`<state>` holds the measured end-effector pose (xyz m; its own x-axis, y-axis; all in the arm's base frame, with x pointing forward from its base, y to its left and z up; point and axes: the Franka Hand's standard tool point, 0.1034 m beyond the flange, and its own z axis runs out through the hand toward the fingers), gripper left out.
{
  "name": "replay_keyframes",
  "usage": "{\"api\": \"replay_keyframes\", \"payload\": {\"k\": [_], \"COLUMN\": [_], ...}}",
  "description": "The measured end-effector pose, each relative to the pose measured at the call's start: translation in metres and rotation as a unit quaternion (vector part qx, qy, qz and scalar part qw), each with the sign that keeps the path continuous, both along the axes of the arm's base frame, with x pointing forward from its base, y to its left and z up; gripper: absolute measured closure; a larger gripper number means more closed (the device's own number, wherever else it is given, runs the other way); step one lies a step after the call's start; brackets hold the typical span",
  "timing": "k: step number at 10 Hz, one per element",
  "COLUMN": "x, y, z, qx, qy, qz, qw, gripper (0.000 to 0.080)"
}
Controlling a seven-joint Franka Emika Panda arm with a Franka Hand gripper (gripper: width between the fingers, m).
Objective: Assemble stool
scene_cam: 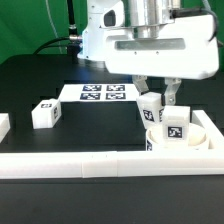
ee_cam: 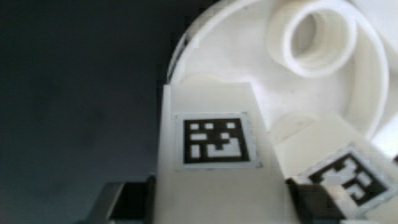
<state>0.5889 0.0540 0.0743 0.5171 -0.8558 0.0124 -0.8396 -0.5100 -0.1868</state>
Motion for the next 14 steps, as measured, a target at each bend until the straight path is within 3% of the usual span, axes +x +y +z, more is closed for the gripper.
{"api": "replay_keyframes", "payload": {"k": [2, 6, 11, 14], "x": [-0.0035, -0.0053, -0.0055, -0.006], "y": [-0.0002, 0.0015, 0.0047, 0.0055], "z": [-0.0003, -0.0007, -0.0008, -0.0012], "qx": [0.028, 0.071, 0.096, 0.125], "qy": [0.01, 0.029, 0.042, 0.049], "qz": [-0.112, -0.295, -0.404, -0.508], "qw": [0.993, 0.952, 0.909, 0.851], "gripper": [0.0462, 0.0462, 0.0462, 0.0462]}}
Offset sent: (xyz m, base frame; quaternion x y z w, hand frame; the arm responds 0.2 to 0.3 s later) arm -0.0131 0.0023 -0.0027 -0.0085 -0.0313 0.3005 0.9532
